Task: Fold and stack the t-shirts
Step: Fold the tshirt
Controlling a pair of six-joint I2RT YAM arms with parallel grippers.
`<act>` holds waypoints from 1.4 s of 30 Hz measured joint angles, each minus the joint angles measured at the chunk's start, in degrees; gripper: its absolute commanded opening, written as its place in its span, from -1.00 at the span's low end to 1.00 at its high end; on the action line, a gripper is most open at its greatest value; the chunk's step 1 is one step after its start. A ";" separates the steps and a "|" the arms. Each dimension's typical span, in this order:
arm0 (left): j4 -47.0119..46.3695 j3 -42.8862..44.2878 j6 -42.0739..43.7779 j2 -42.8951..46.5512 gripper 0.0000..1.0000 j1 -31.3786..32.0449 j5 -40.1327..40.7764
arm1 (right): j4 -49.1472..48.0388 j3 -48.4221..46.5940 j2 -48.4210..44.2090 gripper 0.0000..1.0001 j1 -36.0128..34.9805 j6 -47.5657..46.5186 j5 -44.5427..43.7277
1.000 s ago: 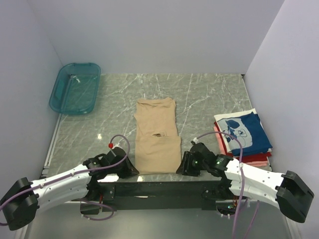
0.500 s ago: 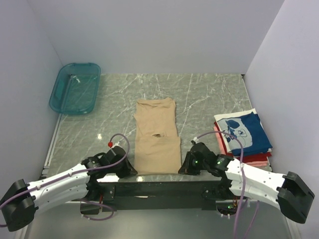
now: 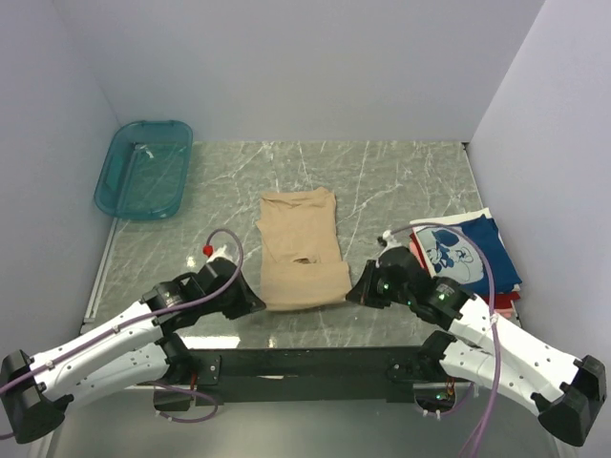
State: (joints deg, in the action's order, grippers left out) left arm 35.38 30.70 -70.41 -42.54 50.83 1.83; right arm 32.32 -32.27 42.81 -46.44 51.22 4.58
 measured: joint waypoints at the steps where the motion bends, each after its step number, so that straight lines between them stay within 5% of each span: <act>1: 0.48 1.49 0.61 -0.79 -0.99 -0.02 0.79 | 0.46 -1.40 0.74 -0.88 1.09 -1.14 -0.24; 6: 1.36 10.32 5.01 -7.37 -0.99 -2.67 3.41 | 1.31 -8.00 5.84 -0.93 8.72 -6.64 0.81; 12: -1.92 16.28 10.88 -16.20 -0.99 -12.87 1.79 | 0.20 -16.35 15.61 -0.98 14.40 -11.80 3.56; 29: -9.40 42.58 18.40 -49.81 -0.99 -29.27 -0.26 | -2.78 -56.54 59.45 -0.99 26.88 -18.91 12.92; 34: -11.21 51.32 20.55 -63.23 -0.99 -33.31 -1.01 | -1.90 -71.84 76.28 -0.65 28.89 -20.11 15.98; 35: -11.63 52.52 21.03 -65.13 -0.92 -33.92 -1.51 | -1.46 -75.14 80.11 -0.44 29.38 -20.44 16.57; 39: -12.90 57.72 23.63 -73.53 0.07 -36.87 -4.55 | -0.17 -83.45 89.92 -0.06 31.10 -21.22 17.64; 42: -13.51 61.29 25.79 -77.75 0.34 -38.91 -6.64 | 0.70 -82.97 91.32 0.04 32.50 -21.29 17.51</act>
State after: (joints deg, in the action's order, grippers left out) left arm 21.87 91.98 -44.62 -120.29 11.92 -4.82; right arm 33.01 -115.24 134.13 -13.93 29.93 22.09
